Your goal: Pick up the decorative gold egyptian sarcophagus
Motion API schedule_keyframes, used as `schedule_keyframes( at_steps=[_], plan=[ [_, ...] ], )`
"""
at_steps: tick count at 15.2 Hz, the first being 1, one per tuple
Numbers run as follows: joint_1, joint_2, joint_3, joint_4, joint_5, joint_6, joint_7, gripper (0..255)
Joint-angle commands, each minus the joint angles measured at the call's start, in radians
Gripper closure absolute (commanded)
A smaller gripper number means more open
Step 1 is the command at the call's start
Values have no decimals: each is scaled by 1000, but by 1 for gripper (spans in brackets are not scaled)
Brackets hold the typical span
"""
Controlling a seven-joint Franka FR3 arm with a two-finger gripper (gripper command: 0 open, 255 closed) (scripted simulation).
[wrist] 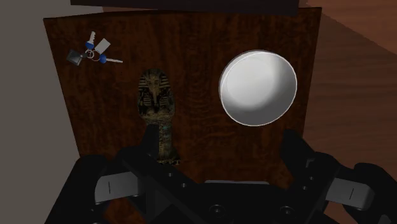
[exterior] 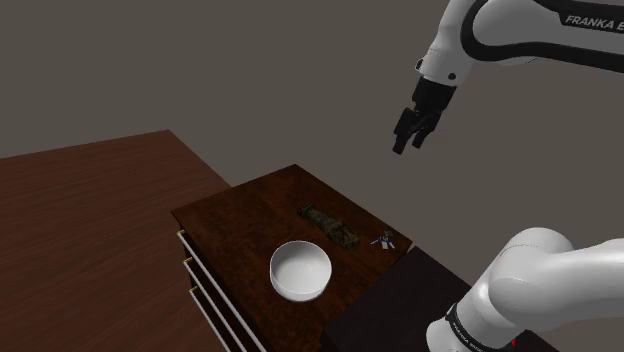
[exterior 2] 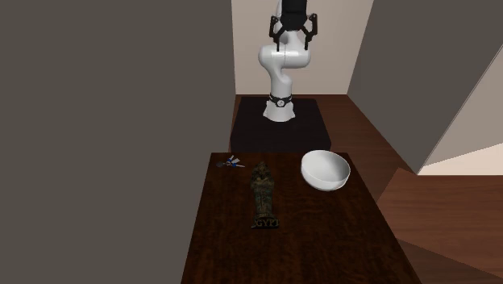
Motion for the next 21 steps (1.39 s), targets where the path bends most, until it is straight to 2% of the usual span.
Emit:
schedule_keyframes(
  at_steps=[1,11,21],
  plan=[
    [0,0,0,0,0,0,0,0],
    [1,284,-38,-53,-13,282,-77,0],
    [3,647,-67,24,3,513,-156,0]
  ],
)
